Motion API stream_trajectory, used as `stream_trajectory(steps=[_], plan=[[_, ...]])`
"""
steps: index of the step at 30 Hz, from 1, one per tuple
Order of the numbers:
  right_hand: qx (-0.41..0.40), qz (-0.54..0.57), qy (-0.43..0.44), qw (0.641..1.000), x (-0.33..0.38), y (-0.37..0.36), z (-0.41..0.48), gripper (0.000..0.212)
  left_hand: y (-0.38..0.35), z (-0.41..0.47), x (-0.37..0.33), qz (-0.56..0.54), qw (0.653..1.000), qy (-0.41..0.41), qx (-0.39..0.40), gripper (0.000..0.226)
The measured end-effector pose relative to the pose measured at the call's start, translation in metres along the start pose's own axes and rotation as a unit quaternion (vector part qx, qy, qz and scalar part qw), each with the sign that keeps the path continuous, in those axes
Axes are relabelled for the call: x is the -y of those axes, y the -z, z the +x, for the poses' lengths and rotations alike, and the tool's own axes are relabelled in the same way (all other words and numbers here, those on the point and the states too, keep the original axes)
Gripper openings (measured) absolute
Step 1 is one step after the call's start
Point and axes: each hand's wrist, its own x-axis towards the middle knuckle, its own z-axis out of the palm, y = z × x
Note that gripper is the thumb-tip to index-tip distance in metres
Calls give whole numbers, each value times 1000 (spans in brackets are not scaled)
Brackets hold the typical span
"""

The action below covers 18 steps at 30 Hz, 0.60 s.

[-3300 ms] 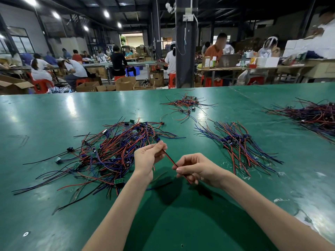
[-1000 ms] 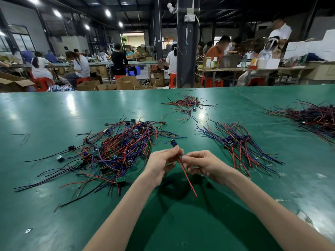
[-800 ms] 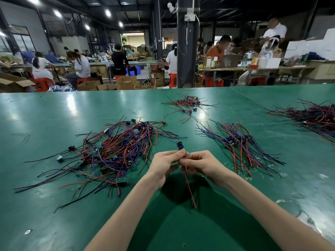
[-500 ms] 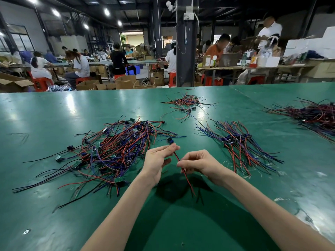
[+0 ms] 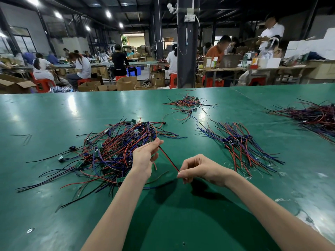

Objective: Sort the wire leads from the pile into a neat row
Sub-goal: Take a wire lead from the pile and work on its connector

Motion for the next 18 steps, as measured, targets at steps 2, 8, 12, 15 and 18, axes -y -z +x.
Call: stream_trajectory(steps=[2, 8, 12, 15, 18], plan=[[5, 0, 0, 1000, 2, 1, -1, 9, 0, 0, 1, -1, 1000, -1, 1, 9], [42, -29, -8, 999, 4, 3, -4, 18, 5, 3, 0, -12, 1000, 0, -8, 9], [48, -31, -9, 998, 5, 2, -4, 12, 5, 4, 0, -14, 1000, 1, -9, 11], [48, -25, -6, 999, 6, 5, -5, 9, 5, 4, 0, -15, 1000, 1, -11, 11], [51, -15, -1, 999, 6, 6, -5, 9, 6, 5, 0, -16, 1000, 2, -13, 11]])
